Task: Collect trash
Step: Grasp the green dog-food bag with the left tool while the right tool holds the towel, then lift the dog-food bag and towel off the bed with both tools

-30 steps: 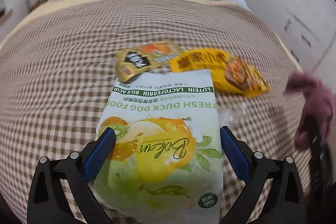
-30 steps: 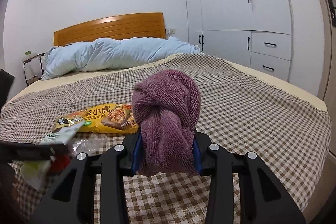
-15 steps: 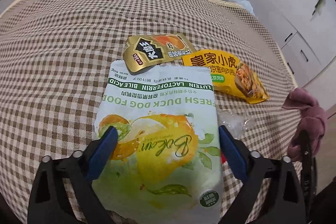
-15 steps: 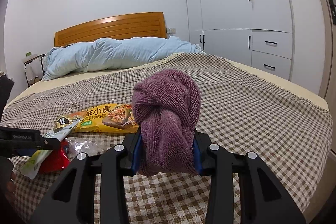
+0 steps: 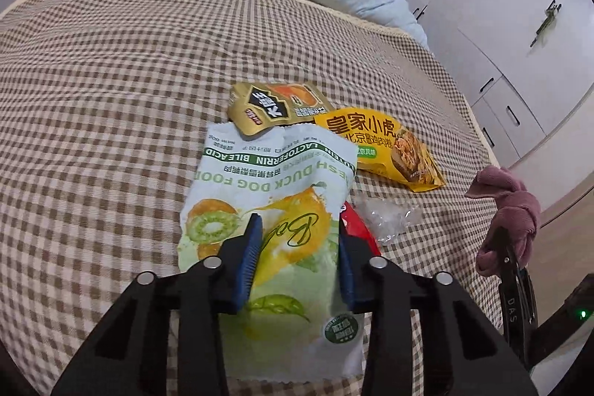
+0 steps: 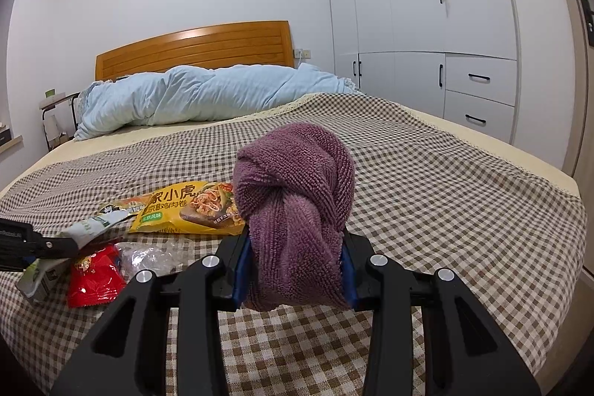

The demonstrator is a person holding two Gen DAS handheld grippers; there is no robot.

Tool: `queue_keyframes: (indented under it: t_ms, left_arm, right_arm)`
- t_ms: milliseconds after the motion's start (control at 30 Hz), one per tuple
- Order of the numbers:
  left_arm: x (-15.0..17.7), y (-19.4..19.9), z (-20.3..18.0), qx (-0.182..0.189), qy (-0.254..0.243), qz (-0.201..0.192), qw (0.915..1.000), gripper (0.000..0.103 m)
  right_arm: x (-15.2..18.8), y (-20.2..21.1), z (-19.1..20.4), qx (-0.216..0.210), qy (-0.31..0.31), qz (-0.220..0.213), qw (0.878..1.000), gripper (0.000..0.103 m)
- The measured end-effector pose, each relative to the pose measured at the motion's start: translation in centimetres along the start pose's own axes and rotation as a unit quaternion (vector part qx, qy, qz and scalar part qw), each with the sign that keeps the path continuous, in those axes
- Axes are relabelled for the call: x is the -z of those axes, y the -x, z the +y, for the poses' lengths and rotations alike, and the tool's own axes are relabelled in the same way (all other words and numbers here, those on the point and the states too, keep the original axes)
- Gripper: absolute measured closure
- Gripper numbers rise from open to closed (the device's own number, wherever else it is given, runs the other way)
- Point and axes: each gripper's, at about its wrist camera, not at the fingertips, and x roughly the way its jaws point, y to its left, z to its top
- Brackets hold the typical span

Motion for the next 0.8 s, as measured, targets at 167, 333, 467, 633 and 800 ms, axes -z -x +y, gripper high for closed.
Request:
queue_keyframes:
  t_ms: [167, 333, 467, 633, 800]
  left_arm:
    - [0.8, 2.7, -1.4, -0.014, -0.043, -0.027, 0.9986, 0.070]
    - [1.2, 5.0, -2.7, -0.009, -0.073, -0.039, 0.9966, 0.070]
    - [1.5, 7.4, -2.9, 0.009, -0.073, -0.044, 0.9963, 0.070]
    - [1.8, 10.1, -3.1, 0.017, -0.079, -0.055, 0.9952, 0.070]
    - [2.7, 11.4, -3.2, 0.016, -0.081, -0.059, 0.9948, 0.070]
  right_arm:
    - [0.0, 0.0, 0.1, 0.002, 0.003, -0.001, 1.000, 0.065]
    - [0.0, 0.6, 0.3, 0.003, 0.013, -0.015, 1.000, 0.065]
    - [-0.2, 1.2, 0.8, -0.001, 0.028, -0.025, 0.999, 0.065]
    - [-0.1, 3.4, 0.9, -0.014, 0.047, -0.049, 0.998, 0.065]
    - [0.5, 5.6, 0.4, -0.026, 0.056, -0.055, 0.997, 0.065]
